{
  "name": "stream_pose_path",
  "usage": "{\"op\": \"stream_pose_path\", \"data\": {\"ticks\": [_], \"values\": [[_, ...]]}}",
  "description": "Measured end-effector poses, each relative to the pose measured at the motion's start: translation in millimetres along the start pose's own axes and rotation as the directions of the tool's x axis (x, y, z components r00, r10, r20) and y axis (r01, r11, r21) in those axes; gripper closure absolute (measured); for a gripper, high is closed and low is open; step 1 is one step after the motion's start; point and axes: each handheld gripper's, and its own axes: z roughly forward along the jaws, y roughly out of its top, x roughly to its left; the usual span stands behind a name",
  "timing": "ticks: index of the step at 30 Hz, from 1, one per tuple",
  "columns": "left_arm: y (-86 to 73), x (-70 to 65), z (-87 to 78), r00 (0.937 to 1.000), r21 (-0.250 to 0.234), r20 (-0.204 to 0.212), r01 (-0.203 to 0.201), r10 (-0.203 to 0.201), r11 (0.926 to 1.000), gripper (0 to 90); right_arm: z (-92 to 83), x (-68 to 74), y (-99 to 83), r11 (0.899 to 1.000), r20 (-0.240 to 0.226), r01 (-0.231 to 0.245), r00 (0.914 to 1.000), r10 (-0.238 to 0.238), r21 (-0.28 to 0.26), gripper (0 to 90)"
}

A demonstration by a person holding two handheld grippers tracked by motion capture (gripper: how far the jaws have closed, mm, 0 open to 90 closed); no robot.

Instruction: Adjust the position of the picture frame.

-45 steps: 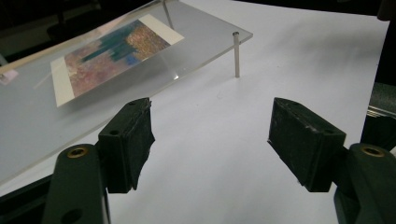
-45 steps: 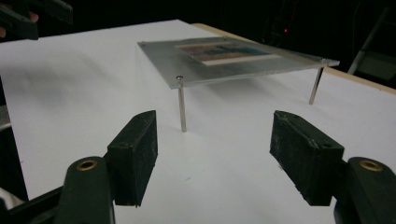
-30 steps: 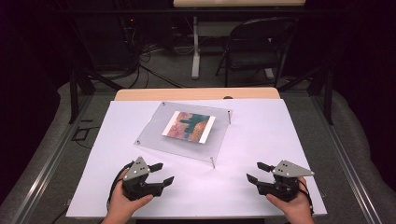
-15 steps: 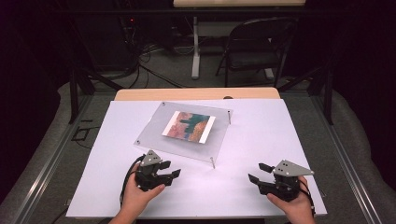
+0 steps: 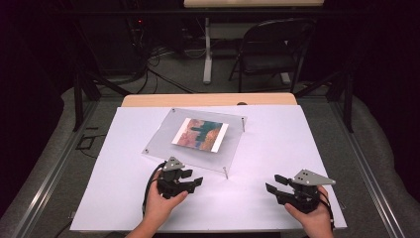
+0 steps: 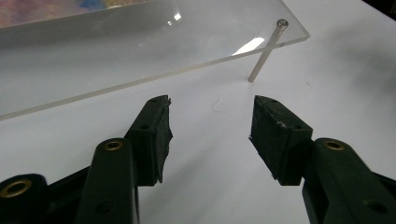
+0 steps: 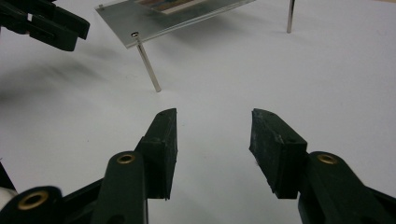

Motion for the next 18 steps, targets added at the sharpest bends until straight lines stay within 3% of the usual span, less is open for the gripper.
{"op": "stream_pose_path", "data": {"ticks": [9,18], "values": [[8.4,-11.4,21.3,0.9988,0.01,0.049,0.002,-0.003,1.0,52.2,1.4,0.4,-0.6,1.0,-0.016,-0.017,0.9997,0.017,0.006,56.3],[12.4,-20.1,37.0,0.9986,0.018,0.004,-0.052,0.052,0.9985,51.2,2.0,-1.0,-1.3,1.0,-0.006,-0.027,0.9996,0.027,0.011,56.7]]}}
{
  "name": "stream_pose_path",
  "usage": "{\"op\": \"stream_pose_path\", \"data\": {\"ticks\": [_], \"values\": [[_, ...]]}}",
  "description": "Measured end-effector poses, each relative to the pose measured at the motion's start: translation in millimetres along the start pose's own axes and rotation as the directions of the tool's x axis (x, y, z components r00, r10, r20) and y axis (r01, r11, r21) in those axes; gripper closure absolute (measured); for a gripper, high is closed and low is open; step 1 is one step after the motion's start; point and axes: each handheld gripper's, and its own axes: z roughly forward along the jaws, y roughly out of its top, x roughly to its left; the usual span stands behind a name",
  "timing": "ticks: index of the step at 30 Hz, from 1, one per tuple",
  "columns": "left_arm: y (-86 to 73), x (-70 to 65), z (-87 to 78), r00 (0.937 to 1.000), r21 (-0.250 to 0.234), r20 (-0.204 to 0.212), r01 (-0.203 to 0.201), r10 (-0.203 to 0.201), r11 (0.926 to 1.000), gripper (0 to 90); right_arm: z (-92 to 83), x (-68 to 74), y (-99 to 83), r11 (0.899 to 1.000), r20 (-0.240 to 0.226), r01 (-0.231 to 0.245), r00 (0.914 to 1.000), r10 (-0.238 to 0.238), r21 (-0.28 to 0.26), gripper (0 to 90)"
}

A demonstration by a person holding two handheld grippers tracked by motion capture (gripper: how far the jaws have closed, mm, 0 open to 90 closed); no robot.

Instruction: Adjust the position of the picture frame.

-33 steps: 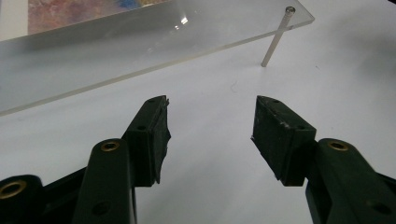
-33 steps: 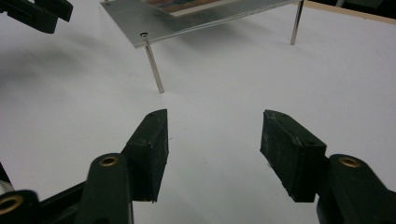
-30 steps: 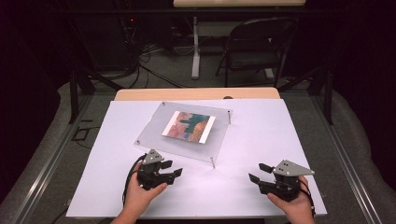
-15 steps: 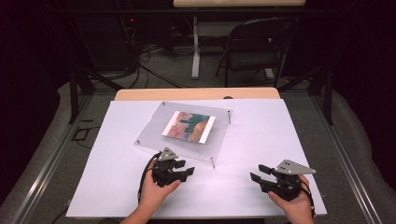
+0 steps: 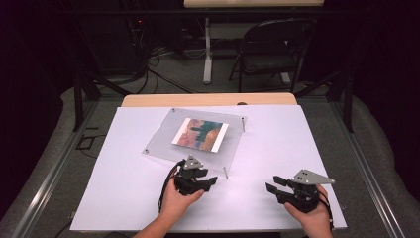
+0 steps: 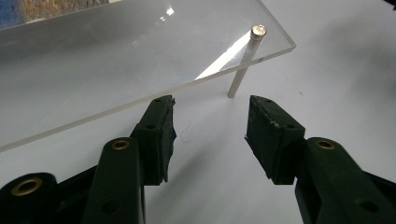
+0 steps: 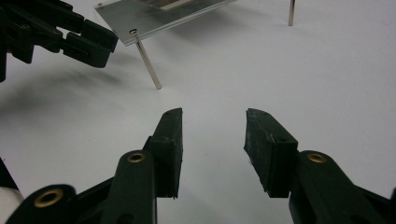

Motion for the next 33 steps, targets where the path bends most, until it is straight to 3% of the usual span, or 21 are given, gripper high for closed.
{"op": "stream_pose_path", "data": {"ticks": [6,11,17,26,33], "values": [[0.8,-3.9,7.4,0.9996,-0.008,0.026,0.003,-0.003,1.0,50.9,-0.4,-0.5,-0.2,1.0,0.002,-0.002,1.0,0.002,-0.003,56.7],[3.3,-7.1,14.5,0.9992,0.015,0.039,0.0,-0.001,0.9999,52.8,-0.8,-1.4,-0.1,1.0,0.002,-0.007,1.0,0.007,-0.002,56.2],[5.7,-8.6,25.3,0.9995,0.024,0.016,0.028,-0.029,0.9993,56.6,-1.2,-1.8,-0.3,1.0,0.005,-0.008,1.0,0.008,-0.008,55.9],[7.4,-2.8,33.5,0.9962,0.002,0.035,0.08,-0.08,0.9968,68.2,-1.8,-2.9,-0.6,1.0,0.001,-0.008,1.0,0.008,-0.011,55.5],[6.9,-6.1,32.0,0.9976,0.01,0.037,0.058,-0.059,0.9982,71.0,-1.9,-4.2,-1.0,1.0,-0.001,-0.013,0.9999,0.013,-0.007,55.5]]}}
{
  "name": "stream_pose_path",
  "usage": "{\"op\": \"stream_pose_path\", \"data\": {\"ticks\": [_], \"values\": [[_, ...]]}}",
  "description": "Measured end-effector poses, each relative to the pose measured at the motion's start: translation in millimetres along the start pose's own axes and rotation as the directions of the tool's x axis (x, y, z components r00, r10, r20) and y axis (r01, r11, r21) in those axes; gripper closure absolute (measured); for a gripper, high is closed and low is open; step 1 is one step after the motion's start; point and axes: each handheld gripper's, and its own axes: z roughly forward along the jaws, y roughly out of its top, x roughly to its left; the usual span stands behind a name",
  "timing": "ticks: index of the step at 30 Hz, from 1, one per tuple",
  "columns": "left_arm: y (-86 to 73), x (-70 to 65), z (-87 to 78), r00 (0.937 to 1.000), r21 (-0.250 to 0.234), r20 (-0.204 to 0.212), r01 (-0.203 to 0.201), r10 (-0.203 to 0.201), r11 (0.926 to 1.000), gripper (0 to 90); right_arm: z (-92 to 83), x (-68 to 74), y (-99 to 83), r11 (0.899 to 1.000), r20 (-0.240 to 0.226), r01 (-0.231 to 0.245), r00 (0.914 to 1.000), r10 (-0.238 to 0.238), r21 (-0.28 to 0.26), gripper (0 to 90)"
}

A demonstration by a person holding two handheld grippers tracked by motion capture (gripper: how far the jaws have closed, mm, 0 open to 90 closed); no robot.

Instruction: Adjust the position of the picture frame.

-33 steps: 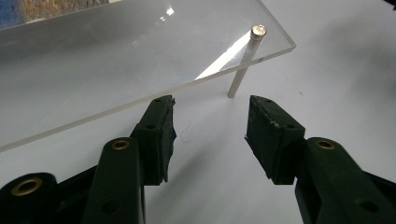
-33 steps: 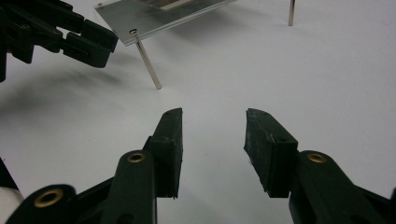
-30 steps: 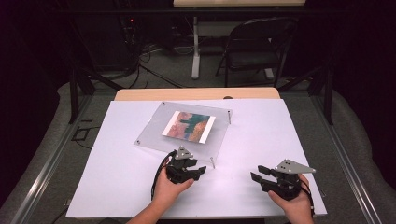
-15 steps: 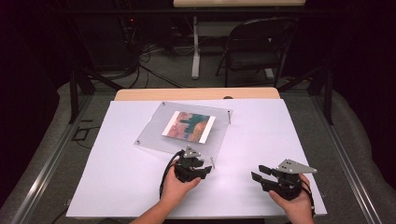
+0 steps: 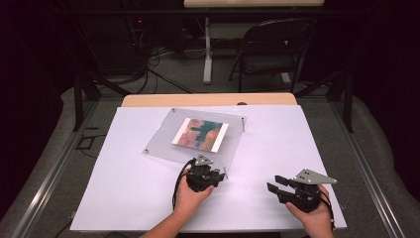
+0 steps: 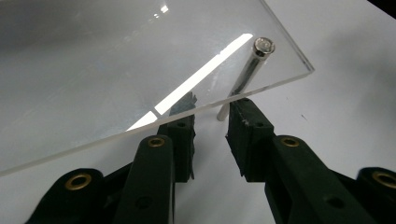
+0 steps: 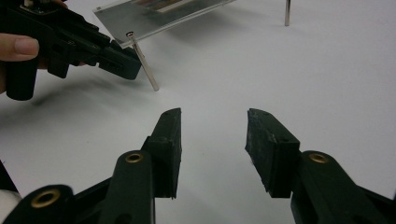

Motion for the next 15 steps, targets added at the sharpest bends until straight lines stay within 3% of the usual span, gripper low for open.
{"op": "stream_pose_path", "data": {"ticks": [4,15], "values": [[-1.7,-5.0,-1.5,0.9999,-0.015,0.012,-0.012,0.012,0.9998,70.8,-0.7,0.4,0.1,1.0,0.001,-0.001,1.0,0.001,-0.004,55.5],[0.5,-2.9,12.0,0.9993,-0.042,0.033,0.018,-0.016,0.999,72.9,0.1,-0.7,-0.6,1.0,-0.001,-0.008,1.0,0.008,-0.007,55.1]]}}
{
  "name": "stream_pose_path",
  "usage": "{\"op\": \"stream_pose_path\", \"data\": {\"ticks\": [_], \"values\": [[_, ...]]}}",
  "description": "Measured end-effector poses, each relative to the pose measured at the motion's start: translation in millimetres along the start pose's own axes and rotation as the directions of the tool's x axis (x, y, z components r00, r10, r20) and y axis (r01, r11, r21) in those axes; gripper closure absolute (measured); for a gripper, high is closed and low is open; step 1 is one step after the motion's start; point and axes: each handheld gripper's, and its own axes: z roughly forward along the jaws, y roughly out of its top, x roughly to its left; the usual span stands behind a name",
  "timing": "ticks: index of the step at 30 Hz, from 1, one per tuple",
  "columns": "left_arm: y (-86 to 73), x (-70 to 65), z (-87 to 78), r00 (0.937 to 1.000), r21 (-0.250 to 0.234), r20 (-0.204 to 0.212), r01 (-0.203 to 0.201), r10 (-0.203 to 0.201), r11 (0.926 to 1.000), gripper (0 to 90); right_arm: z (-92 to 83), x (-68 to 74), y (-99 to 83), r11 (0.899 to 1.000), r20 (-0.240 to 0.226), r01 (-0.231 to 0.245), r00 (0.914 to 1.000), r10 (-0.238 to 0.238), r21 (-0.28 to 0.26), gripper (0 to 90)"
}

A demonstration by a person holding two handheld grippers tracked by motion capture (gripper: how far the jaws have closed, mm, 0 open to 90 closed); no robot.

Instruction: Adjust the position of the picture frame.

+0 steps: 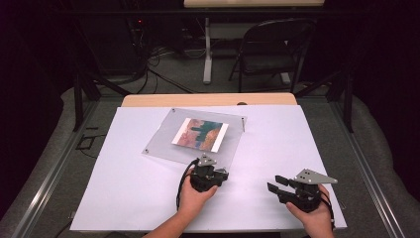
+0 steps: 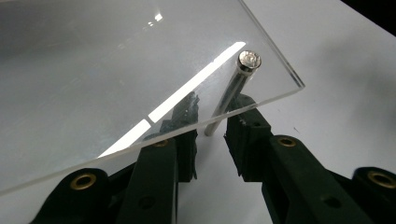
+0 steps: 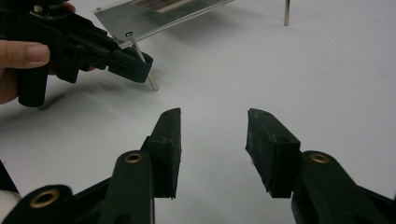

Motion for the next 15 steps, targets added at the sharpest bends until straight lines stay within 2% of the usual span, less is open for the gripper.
{"op": "stream_pose_path", "data": {"ticks": [4,9,15], "values": [[0.2,-1.3,2.7,0.9999,-0.006,0.003,0.015,-0.015,0.9999,74.7,0.1,-0.5,-0.3,1.0,-0.004,-0.003,1.0,0.003,0.005,54.9],[0.4,-3.6,7.0,0.9998,0.015,0.015,0.013,-0.013,0.9998,76.4,0.0,-0.2,-0.1,1.0,-0.007,-0.006,1.0,0.006,0.004,54.6],[2.3,-5.8,10.9,0.9997,0.033,-0.017,0.018,-0.017,0.9993,80.9,0.6,-0.6,-0.4,1.0,-0.01,-0.003,0.9999,0.003,0.002,54.3]]}}
